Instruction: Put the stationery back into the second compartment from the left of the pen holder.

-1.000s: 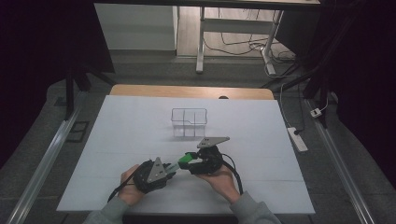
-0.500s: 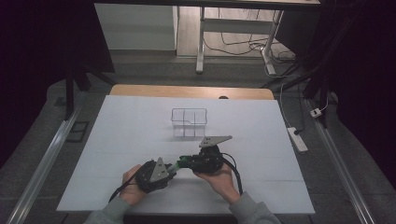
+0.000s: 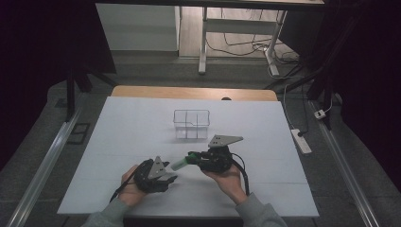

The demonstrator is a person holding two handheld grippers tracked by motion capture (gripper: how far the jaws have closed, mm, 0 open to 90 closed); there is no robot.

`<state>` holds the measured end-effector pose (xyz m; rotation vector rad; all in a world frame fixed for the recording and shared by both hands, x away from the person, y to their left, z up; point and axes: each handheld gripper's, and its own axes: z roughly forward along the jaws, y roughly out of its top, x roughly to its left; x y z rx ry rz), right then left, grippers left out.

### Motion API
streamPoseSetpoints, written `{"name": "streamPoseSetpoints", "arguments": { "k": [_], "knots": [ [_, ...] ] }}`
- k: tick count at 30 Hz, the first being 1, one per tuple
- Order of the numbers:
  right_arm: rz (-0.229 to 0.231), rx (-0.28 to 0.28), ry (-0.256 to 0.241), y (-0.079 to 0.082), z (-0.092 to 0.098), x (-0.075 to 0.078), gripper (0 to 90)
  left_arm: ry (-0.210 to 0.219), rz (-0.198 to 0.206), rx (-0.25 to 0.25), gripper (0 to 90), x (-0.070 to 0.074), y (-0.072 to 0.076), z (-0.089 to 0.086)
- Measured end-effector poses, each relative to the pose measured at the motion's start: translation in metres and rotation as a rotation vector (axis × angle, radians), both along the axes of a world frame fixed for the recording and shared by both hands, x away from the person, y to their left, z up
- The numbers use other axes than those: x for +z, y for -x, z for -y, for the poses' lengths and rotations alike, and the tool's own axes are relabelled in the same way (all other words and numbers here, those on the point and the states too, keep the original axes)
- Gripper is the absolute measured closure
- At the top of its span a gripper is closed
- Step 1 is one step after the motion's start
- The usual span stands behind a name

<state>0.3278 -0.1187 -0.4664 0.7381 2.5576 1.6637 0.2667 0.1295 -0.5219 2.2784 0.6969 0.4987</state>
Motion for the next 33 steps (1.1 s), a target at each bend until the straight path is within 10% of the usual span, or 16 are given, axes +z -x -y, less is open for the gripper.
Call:
{"name": "streamPoseSetpoints", "arguments": {
  "k": [33],
  "knots": [
    [0.097, -0.101, -0.056, -0.005, 0.034, 0.028, 74.7, 0.109, -0.08, 0.114, 33.1, 0.004, 0.002, -0.063]
  ]
}}
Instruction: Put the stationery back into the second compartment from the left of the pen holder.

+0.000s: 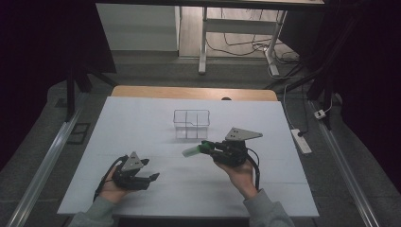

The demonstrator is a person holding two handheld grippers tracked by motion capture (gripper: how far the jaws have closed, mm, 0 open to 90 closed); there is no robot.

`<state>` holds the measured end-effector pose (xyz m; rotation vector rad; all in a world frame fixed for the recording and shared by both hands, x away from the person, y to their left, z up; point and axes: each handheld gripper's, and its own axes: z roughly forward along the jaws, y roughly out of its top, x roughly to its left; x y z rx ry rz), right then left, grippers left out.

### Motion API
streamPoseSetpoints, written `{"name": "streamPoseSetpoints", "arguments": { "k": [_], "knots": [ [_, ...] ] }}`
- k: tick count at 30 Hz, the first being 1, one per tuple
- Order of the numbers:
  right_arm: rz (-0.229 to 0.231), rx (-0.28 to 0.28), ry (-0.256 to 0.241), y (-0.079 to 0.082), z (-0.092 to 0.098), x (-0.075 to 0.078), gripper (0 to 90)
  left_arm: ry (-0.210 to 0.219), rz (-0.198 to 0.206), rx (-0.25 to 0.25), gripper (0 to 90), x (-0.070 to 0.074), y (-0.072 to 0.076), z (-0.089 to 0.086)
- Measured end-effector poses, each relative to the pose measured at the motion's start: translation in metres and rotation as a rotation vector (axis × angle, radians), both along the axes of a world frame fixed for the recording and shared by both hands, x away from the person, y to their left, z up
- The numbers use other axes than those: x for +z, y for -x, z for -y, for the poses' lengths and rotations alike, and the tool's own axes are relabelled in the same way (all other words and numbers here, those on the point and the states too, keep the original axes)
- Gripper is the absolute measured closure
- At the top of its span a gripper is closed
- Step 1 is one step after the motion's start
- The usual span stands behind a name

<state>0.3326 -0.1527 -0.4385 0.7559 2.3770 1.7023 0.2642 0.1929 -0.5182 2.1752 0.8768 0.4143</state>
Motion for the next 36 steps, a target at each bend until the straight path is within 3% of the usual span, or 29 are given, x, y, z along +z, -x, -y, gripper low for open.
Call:
{"name": "streamPoseSetpoints", "arguments": {
  "k": [9, 19, 36],
  "knots": [
    [0.034, -0.035, 0.0, -0.004, 0.01, 0.019, 74.7, 0.02, -0.013, 0.032, 32.4, -0.001, 0.002, -0.014],
    [0.036, -0.064, -0.001, -0.016, 0.012, 0.029, 74.7, 0.026, -0.014, 0.048, 31.8, -0.002, 0.003, -0.023],
    [0.042, -0.115, 0.009, -0.045, 0.002, 0.051, 74.6, 0.016, -0.021, 0.034, 31.4, -0.003, 0.003, -0.023]
  ]
}}
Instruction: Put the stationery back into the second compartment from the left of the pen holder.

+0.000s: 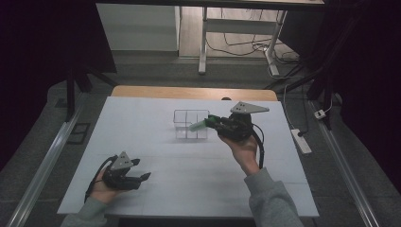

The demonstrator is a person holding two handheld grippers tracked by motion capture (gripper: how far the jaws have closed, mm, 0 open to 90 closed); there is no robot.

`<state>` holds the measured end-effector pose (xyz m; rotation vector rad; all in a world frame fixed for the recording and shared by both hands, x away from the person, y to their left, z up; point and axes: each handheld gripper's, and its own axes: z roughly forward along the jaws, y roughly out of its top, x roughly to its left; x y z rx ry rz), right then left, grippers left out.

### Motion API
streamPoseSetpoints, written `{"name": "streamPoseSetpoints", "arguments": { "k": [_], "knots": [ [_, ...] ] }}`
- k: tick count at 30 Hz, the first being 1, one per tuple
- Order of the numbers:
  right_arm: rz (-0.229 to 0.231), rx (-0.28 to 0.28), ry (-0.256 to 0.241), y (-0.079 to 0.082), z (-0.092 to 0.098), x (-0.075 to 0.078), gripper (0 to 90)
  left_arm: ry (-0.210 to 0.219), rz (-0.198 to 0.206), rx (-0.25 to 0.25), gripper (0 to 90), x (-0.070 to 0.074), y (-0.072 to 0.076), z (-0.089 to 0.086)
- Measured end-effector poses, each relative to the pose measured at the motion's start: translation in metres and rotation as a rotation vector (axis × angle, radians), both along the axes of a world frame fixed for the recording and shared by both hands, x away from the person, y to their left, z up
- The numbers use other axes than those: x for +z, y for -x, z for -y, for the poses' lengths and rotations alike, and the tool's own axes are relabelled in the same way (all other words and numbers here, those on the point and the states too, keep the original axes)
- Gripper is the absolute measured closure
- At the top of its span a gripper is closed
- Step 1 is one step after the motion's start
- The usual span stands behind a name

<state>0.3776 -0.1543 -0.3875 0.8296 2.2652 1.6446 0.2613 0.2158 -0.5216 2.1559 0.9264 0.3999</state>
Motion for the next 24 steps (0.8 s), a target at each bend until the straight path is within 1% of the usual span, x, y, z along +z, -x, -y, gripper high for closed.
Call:
{"name": "streamPoseSetpoints", "arguments": {
  "k": [5, 9, 13, 15, 18, 24],
  "knots": [
    [-0.001, -0.033, 0.0, -0.013, -0.001, 0.006, 74.6, 0.002, 0.0, 0.001, 31.3, 0.0, 0.0, 0.0],
    [-0.009, -0.061, 0.01, -0.025, -0.003, 0.009, 74.6, 0.0, -0.001, -0.003, 31.3, 0.0, 0.0, 0.0],
    [-0.027, -0.079, 0.007, -0.037, -0.006, 0.009, 74.7, 0.0, -0.002, -0.004, 31.3, 0.0, -0.001, -0.001],
    [-0.034, -0.088, 0.029, -0.043, -0.01, 0.009, 74.6, -0.002, -0.002, -0.006, 31.2, -0.001, -0.001, -0.001],
    [-0.042, -0.102, 0.048, -0.05, -0.016, 0.005, 74.6, -0.002, 0.0, -0.005, 31.2, -0.001, -0.001, -0.001],
    [-0.066, -0.111, 0.059, -0.06, -0.025, -0.003, 74.5, -0.008, -0.004, -0.004, 30.8, -0.002, -0.001, -0.001]
  ]
}}
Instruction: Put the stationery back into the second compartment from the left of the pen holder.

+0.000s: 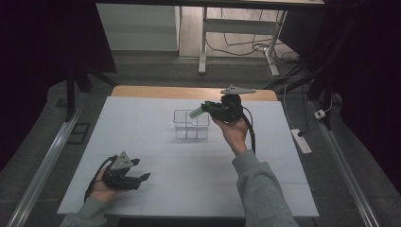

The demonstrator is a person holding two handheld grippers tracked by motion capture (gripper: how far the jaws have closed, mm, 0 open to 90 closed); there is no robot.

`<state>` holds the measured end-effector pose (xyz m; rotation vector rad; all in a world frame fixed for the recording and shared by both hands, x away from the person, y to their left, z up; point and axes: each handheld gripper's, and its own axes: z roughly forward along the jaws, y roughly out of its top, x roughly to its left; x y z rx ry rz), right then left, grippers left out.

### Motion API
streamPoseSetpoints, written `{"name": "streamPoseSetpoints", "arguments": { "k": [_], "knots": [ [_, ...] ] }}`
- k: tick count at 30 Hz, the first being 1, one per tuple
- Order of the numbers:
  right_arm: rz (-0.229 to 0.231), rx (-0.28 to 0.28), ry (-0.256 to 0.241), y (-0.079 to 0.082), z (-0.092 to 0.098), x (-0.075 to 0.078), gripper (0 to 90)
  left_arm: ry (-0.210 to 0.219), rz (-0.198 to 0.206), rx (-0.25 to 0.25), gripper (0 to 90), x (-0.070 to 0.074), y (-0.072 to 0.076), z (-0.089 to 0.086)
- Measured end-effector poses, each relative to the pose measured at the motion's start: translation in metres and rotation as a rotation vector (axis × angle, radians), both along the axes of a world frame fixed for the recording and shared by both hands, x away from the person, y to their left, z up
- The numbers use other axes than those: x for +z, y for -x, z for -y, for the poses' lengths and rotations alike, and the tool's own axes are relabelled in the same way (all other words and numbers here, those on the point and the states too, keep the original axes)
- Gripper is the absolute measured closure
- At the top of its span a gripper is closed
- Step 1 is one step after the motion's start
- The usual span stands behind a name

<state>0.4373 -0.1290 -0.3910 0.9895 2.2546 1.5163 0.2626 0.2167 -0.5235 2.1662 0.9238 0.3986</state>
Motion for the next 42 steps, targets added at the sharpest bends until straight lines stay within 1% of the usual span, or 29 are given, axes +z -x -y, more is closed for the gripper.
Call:
{"name": "streamPoseSetpoints", "arguments": {
  "k": [4, 7, 8, 10, 19, 21, 25, 30, 35, 37, 39, 42],
  "knots": [
    [-0.02, -0.005, 0.027, -0.005, -0.005, -0.008, 74.4, -0.002, 0.001, -0.001, 30.7, 0.0, 0.0, 0.0],
    [-0.034, -0.008, 0.029, -0.007, -0.008, -0.015, 73.8, -0.006, -0.001, -0.005, 30.6, 0.0, 0.0, 0.001],
    [-0.039, -0.008, 0.032, -0.008, -0.009, -0.018, 71.6, -0.007, -0.001, -0.005, 30.6, 0.0, 0.0, 0.001],
    [-0.048, -0.017, 0.018, -0.009, -0.009, -0.021, 64.1, -0.007, -0.001, -0.006, 30.5, 0.0, 0.0, 0.001],
    [-0.035, -0.028, 0.006, -0.004, 0.006, -0.023, 53.1, -0.012, -0.002, -0.008, 30.5, -0.001, 0.0, 0.001],
    [-0.025, -0.024, 0.015, -0.001, 0.009, -0.025, 52.1, -0.015, -0.002, -0.008, 30.4, -0.001, 0.0, 0.002],
    [-0.022, -0.016, 0.017, 0.005, 0.015, -0.032, 51.4, -0.015, -0.003, -0.008, 30.3, -0.001, 0.0, 0.002],
    [-0.017, -0.011, 0.037, 0.013, 0.022, -0.046, 50.3, -0.019, -0.004, -0.011, 30.2, -0.001, 0.0, 0.002],
    [-0.032, -0.004, 0.037, 0.022, 0.029, -0.057, 49.7, -0.022, -0.005, -0.011, 30.2, -0.002, 0.0, 0.002],
    [-0.037, 0.006, 0.019, 0.026, 0.032, -0.06, 49.5, -0.023, -0.005, -0.01, 30.1, -0.002, 0.0, 0.002],
    [-0.028, 0.012, 0.032, 0.033, 0.035, -0.061, 49.2, -0.023, -0.005, -0.01, 30.1, -0.002, 0.0, 0.002],
    [-0.016, 0.022, 0.037, 0.043, 0.042, -0.062, 49.2, -0.024, -0.005, -0.01, 30.1, -0.002, 0.0, 0.002]
  ]
}}
